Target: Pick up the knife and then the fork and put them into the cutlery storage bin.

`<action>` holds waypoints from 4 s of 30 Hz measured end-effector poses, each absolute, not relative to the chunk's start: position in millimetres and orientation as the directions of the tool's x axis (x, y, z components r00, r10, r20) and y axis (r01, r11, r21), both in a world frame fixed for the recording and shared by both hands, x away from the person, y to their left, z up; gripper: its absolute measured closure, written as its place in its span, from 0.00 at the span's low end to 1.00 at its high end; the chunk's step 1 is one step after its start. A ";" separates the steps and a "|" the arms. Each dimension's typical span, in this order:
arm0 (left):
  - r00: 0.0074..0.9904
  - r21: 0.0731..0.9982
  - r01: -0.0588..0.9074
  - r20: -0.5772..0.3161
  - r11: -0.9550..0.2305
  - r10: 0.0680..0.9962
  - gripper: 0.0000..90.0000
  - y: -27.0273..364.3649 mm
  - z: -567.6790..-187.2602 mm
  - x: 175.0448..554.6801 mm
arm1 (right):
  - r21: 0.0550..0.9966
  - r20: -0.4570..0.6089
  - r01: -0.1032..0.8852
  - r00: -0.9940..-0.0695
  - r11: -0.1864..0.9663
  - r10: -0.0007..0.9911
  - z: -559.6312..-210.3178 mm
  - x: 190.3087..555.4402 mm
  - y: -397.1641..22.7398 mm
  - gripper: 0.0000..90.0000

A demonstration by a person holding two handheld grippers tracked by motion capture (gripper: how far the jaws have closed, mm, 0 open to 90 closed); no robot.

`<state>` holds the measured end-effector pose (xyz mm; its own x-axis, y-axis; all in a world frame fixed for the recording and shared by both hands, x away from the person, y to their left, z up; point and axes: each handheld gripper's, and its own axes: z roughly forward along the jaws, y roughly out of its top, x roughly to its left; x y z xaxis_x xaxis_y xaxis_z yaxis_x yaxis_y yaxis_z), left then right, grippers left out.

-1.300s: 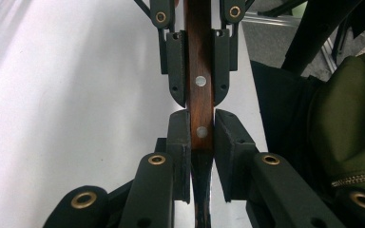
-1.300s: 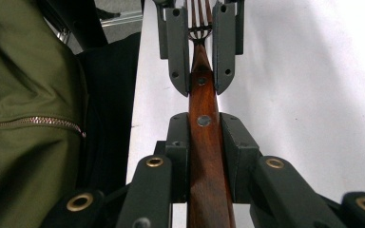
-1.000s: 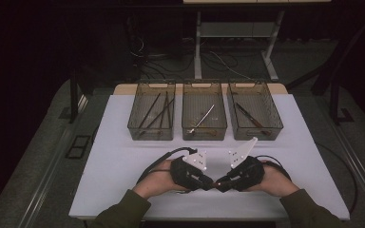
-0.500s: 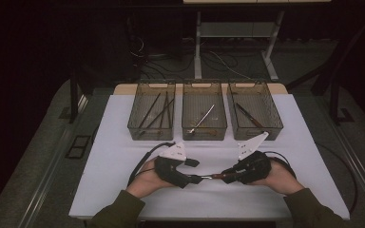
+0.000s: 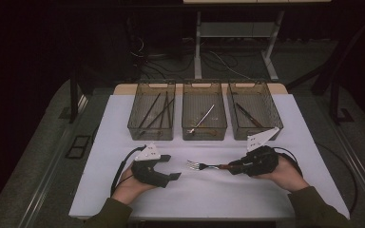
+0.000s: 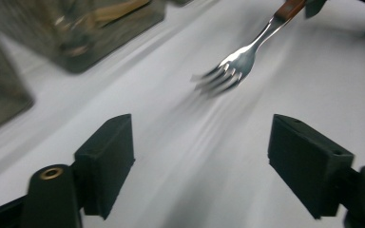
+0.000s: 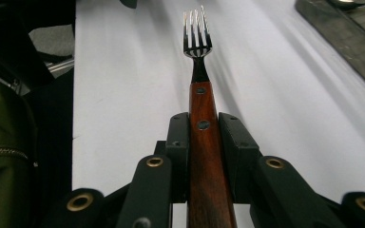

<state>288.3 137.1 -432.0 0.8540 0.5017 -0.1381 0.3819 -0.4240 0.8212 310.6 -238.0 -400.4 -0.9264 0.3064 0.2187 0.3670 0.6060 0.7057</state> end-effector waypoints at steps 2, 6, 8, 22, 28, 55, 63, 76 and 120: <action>0.840 0.816 0.393 -0.130 -0.424 0.527 0.21 141.9 -435.6 286.3 | 0.707 0.212 0.373 -0.922 0.601 0.323 -400.4 312.5 -240.8 0.83; 0.818 0.813 0.399 -0.108 -0.424 0.564 0.15 148.7 -438.5 282.1 | 0.712 0.209 0.386 -0.914 0.586 0.348 -399.7 316.3 -246.0 0.83; 0.806 0.814 0.400 -0.093 -0.422 0.585 0.10 151.1 -440.2 281.1 | 0.717 0.204 0.392 -0.909 0.577 0.364 -398.1 317.9 -249.0 0.83; 0.779 0.818 0.418 -0.100 -0.394 0.619 0.00 154.9 -440.1 283.8 | 0.758 0.191 0.420 -0.875 0.499 0.445 -380.3 326.5 -270.3 0.83; 0.778 0.813 0.419 -0.091 -0.404 0.622 0.00 154.9 -441.4 284.3 | 0.776 0.173 0.423 -0.856 0.468 0.487 -369.8 330.4 -283.2 0.83; 0.780 0.810 0.427 -0.105 -0.401 0.618 0.00 153.3 -441.7 282.7 | 0.823 0.123 0.484 -0.661 0.295 0.740 -342.0 360.3 -328.1 0.83; 0.780 0.810 0.428 -0.106 -0.401 0.617 0.00 153.3 -441.9 283.4 | 0.816 0.100 0.508 -0.592 0.275 0.800 -348.1 374.3 -335.9 0.83; 0.782 0.807 0.431 -0.110 -0.404 0.614 0.00 152.4 -442.3 283.4 | 0.779 0.076 0.576 -0.481 0.249 0.874 -360.0 415.4 -332.0 0.83; 0.788 0.796 0.440 -0.121 -0.415 0.604 0.00 150.7 -443.5 283.0 | 0.686 0.104 0.678 -0.449 0.262 0.887 -391.1 449.9 -314.6 0.52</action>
<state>283.0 150.7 -443.5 0.7881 0.6036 -0.1206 0.4399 -0.4152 0.7963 449.9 -314.6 -391.1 -0.4489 0.8875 0.1042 0.6781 0.2625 0.6865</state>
